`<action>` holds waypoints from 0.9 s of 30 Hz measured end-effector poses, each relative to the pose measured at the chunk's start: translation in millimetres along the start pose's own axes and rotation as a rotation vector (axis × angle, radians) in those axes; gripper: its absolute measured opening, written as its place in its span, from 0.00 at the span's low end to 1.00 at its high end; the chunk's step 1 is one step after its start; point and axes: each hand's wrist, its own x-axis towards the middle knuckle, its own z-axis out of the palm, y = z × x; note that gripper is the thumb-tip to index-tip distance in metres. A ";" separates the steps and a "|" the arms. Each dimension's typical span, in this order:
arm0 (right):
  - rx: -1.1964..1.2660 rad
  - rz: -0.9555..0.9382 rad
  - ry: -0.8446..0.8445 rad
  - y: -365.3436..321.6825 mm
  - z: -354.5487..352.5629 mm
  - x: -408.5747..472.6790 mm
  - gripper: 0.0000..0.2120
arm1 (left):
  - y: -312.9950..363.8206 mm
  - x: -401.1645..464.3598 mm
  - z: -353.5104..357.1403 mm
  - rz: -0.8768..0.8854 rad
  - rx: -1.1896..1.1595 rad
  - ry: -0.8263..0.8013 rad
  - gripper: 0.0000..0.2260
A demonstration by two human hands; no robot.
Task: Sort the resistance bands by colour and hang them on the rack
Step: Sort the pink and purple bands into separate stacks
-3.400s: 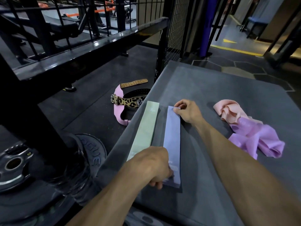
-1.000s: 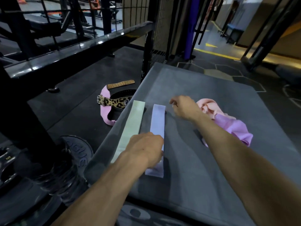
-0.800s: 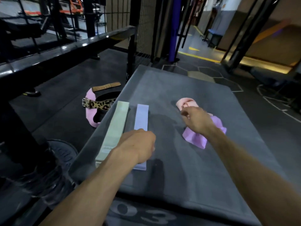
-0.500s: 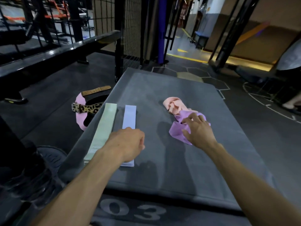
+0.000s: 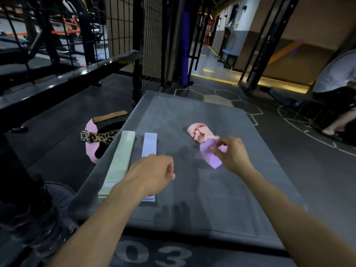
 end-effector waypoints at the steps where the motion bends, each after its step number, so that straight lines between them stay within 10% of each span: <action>1: 0.096 0.013 0.033 -2.6 -13.9 -2.3 0.05 | -0.8 -0.8 -2.0 0.019 -0.049 0.008 0.05; 14: 0.804 -0.028 -0.064 -70.9 -123.6 -101.5 0.11 | 40.8 -59.3 -48.9 0.328 -0.862 0.263 0.03; 27: 1.093 -0.045 -0.214 -72.7 -57.1 -136.5 0.10 | 55.9 -52.0 -30.6 0.334 -0.638 0.193 0.13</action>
